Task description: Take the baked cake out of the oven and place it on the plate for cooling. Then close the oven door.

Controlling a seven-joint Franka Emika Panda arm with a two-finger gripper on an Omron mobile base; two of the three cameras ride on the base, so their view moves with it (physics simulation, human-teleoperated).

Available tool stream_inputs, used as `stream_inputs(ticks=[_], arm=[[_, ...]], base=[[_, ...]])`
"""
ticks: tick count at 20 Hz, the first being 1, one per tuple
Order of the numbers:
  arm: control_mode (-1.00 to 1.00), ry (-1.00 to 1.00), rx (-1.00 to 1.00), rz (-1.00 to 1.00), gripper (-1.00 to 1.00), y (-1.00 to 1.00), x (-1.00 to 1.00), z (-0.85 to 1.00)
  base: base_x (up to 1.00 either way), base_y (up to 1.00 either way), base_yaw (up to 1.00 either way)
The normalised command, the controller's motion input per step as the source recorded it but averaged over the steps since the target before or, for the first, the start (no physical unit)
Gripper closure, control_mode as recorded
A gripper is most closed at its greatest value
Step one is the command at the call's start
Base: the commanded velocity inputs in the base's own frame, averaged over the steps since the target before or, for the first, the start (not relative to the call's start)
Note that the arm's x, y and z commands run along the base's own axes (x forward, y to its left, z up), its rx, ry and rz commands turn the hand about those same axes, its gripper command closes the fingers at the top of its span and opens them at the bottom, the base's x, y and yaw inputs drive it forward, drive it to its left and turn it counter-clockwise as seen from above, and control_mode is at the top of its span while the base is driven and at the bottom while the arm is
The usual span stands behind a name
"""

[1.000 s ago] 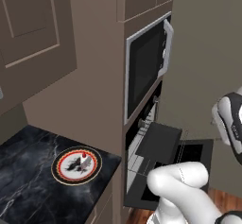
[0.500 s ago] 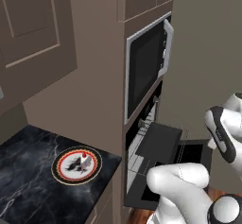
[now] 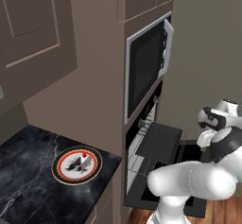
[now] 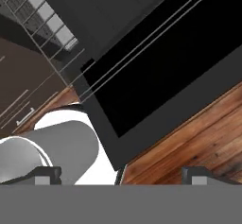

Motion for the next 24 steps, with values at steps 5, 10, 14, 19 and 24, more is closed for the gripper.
stream_inputs(ticks=[5, 10, 14, 19, 24], arm=[[-1.0, 0.29, 0.24, -0.27, -1.0, -0.4, 0.6, -0.51], [-1.0, 0.08, 0.07, -0.18, -1.0, -0.24, 0.56, -0.35], [-1.0, -0.06, -0.03, -0.16, -1.0, -0.03, 0.44, -0.31], [-1.0, -0.09, -0.09, -0.16, -1.0, 0.0, 0.43, -0.41], [-1.0, 0.0, -0.11, -0.17, -1.0, 0.0, 0.48, -0.52]], base=[[0.0, 0.0, 0.0], [0.0, 0.0, 0.0], [0.0, 0.0, 0.0], [0.0, 0.0, 0.0], [0.0, 0.0, 0.0]])
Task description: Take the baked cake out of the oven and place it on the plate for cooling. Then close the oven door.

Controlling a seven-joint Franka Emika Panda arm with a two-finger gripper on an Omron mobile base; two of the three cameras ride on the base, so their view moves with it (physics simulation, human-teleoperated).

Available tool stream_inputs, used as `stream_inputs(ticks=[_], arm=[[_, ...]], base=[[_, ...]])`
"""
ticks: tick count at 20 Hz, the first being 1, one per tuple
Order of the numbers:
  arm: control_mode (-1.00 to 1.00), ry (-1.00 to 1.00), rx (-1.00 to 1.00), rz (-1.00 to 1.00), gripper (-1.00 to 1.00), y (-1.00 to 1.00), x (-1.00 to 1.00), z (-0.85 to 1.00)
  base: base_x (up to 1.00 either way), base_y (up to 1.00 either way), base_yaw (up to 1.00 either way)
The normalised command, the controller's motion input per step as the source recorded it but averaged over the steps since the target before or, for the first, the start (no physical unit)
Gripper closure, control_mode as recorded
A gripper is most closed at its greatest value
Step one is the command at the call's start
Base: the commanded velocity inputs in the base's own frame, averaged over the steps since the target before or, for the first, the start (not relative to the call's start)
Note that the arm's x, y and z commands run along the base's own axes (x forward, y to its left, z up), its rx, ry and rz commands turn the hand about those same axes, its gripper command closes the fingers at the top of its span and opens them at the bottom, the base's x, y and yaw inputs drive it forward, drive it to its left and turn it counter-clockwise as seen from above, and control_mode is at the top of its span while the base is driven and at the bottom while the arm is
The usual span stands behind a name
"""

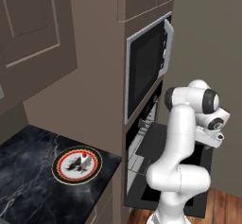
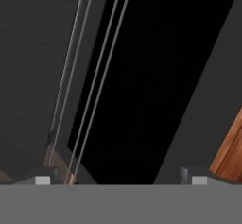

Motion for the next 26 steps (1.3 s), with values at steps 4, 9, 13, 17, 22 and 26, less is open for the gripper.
stream_inputs(ticks=[4, 9, 13, 17, 22, 26], arm=[[-1.0, 0.0, -0.15, -0.14, -1.0, 0.01, 0.3, -0.53], [-1.0, 0.0, -0.18, -0.14, -1.0, 0.08, 0.21, -0.5], [-1.0, 0.0, -0.19, -0.16, -1.0, 0.03, 0.03, -0.43], [-1.0, 0.0, -0.15, -0.13, -1.0, 0.0, 0.0, -0.36], [-1.0, 0.02, -0.09, -0.09, -1.0, 0.0, 0.0, -0.33], [-1.0, 0.05, 0.0, -0.02, -1.0, 0.0, 0.0, -0.33]], base=[[0.0, 0.0, 0.0], [0.0, 0.0, 0.0], [0.0, 0.0, 0.0], [0.0, 0.0, 0.0], [0.0, 0.0, 0.0], [0.0, 0.0, 0.0]])
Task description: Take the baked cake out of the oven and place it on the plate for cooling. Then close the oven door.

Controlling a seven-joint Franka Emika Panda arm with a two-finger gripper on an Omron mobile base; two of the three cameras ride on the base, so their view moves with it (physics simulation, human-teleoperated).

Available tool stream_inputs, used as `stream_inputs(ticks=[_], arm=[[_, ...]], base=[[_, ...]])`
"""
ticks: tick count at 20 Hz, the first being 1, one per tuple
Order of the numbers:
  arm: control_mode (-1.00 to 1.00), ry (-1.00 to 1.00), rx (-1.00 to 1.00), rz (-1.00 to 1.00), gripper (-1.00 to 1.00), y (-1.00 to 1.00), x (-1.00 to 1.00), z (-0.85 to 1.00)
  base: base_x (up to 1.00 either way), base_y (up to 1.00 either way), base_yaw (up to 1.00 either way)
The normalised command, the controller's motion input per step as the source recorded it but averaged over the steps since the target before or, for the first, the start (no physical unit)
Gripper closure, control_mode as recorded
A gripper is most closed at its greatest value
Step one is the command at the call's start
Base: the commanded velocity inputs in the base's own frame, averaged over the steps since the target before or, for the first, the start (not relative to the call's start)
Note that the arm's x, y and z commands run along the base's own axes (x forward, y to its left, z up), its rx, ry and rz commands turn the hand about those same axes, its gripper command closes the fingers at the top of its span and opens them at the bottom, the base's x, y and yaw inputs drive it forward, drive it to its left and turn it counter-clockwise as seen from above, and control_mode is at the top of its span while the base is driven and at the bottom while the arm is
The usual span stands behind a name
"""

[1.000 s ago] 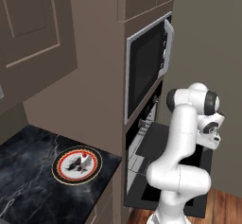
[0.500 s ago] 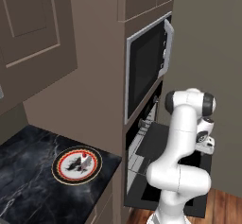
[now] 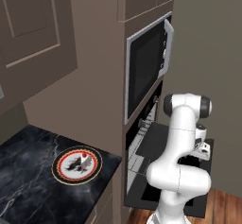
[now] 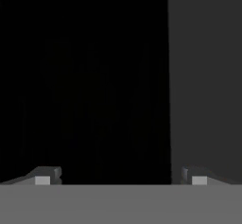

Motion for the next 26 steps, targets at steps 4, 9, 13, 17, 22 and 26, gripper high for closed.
stream_inputs(ticks=[4, 9, 13, 17, 22, 26], arm=[[-1.0, 0.06, 0.0, 0.0, -1.0, 0.0, 0.06, -0.35], [-1.0, 0.1, 0.0, 0.0, -1.0, 0.0, 0.16, -0.41], [-1.0, 0.13, 0.0, 0.0, -1.0, 0.0, 0.26, -0.42], [-1.0, 0.15, 0.01, 0.01, -1.0, 0.01, 0.28, -0.45], [-1.0, 0.19, 0.07, 0.04, -1.0, 0.3, 0.33, -0.48], [-1.0, 0.17, 0.1, 0.05, -1.0, 0.55, 0.34, -0.49]], base=[[0.0, 0.0, 0.0], [0.0, 0.0, 0.0], [0.0, 0.0, 0.0], [0.0, 0.0, 0.0], [0.0, 0.0, 0.0], [0.0, 0.0, 0.0]])
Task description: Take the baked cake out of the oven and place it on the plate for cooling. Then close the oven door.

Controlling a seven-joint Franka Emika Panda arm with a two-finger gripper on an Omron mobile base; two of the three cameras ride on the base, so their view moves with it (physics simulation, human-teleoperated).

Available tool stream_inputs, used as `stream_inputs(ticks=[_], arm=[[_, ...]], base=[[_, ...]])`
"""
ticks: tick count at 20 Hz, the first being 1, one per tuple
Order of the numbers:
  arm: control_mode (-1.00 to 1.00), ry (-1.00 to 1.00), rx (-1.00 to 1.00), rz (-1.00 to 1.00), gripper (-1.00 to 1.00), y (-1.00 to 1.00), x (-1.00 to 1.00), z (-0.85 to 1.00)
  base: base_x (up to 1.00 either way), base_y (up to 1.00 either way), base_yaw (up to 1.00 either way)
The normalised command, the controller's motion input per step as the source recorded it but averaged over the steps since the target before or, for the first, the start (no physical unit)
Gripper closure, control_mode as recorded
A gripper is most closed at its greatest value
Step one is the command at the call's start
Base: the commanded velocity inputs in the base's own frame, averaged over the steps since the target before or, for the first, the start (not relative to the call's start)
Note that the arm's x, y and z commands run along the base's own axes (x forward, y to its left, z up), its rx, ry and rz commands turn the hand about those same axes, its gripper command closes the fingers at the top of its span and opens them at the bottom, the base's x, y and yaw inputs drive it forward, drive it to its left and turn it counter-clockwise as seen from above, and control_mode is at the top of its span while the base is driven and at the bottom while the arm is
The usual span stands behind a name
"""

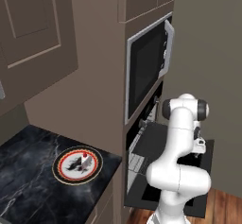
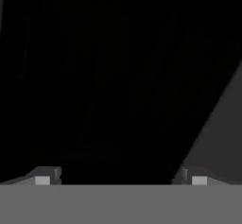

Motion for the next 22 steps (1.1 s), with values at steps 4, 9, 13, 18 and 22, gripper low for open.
stream_inputs(ticks=[4, 9, 13, 18, 22], arm=[[-1.0, 0.14, 0.12, 0.04, -1.0, 0.73, 0.32, -0.46], [-1.0, 0.14, 0.11, 0.02, -1.0, 0.83, 0.34, -0.46], [-1.0, 0.13, 0.12, 0.01, -1.0, 0.89, 0.37, -0.44], [-1.0, 0.1, 0.11, 0.0, -1.0, 0.93, 0.34, -0.38], [-1.0, 0.06, 0.11, 0.0, -1.0, 0.86, 0.29, -0.26]], base=[[0.0, 0.0, 0.0], [0.0, 0.0, 0.0], [0.0, 0.0, 0.0], [0.0, 0.0, 0.0], [0.0, 0.0, 0.0]])
